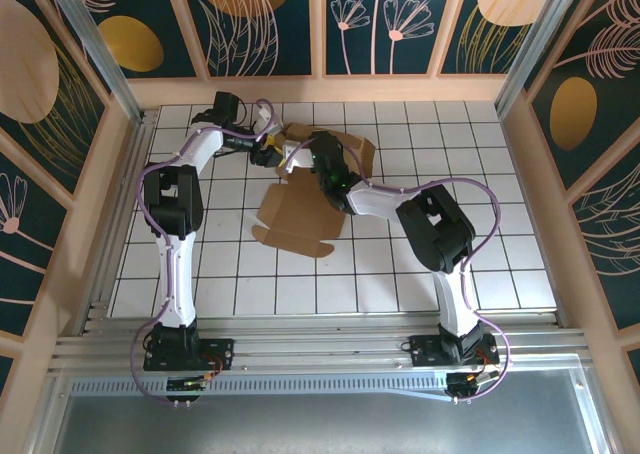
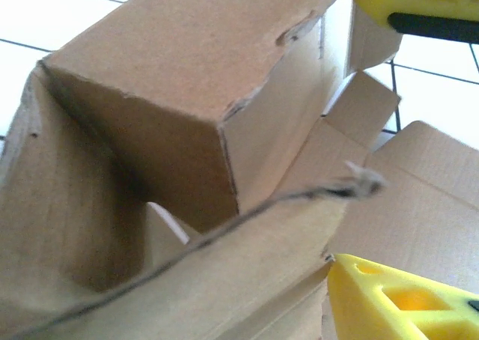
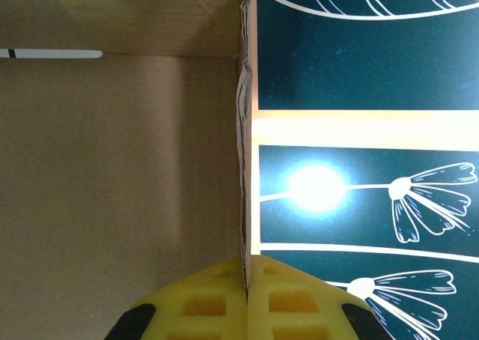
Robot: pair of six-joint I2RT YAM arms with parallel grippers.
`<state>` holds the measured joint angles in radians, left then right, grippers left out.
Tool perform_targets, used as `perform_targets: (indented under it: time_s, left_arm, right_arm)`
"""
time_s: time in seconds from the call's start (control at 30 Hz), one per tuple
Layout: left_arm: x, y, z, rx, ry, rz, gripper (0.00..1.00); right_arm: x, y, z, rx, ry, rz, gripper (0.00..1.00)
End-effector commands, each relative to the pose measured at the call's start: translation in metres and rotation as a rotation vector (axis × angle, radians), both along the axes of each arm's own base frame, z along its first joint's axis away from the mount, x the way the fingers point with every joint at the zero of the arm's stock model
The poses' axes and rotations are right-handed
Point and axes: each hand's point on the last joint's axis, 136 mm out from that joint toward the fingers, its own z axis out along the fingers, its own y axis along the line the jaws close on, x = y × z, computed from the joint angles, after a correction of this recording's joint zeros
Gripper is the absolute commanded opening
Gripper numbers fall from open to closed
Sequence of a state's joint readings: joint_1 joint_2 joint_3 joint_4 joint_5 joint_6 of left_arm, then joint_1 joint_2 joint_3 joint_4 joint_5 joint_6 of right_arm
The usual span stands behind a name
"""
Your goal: Fold the paper box
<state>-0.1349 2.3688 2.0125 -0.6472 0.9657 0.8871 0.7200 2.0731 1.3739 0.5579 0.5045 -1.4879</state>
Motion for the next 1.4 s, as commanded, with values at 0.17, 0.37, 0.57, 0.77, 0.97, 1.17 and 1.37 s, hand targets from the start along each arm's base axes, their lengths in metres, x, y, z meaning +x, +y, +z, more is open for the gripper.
perform_targets:
  time_s: [0.17,0.37,0.57,0.77,0.97,1.17,1.37]
  left_arm:
    - [-0.006,-0.016,0.004,-0.047,0.020,-0.055,0.47]
    - [-0.016,-0.015,0.004,-0.038,0.043,-0.104,0.92]
    - [-0.036,-0.004,-0.010,0.066,0.045,-0.164,0.98]
    - [-0.030,-0.007,-0.009,0.040,0.040,-0.155,0.93]
    - [-0.031,-0.012,-0.002,-0.007,0.034,-0.169,0.77]
    - [-0.007,-0.015,-0.002,-0.009,0.026,-0.071,0.74]
    - [0.015,-0.021,-0.012,0.013,-0.004,0.031,0.63]
  right_arm:
    - [0.002,0.003,-0.001,-0.005,-0.019,-0.012,0.06]
    - [0.004,0.002,0.002,-0.011,-0.025,-0.021,0.05]
    - [0.003,0.002,0.001,-0.012,-0.026,-0.022,0.05]
    - [0.003,0.004,-0.001,-0.014,-0.023,-0.020,0.05]
    - [0.003,0.003,0.000,-0.010,-0.027,-0.025,0.05]
    - [0.002,0.006,0.002,0.008,-0.026,-0.022,0.05]
    - [0.001,0.006,0.001,0.016,-0.021,-0.024,0.05]
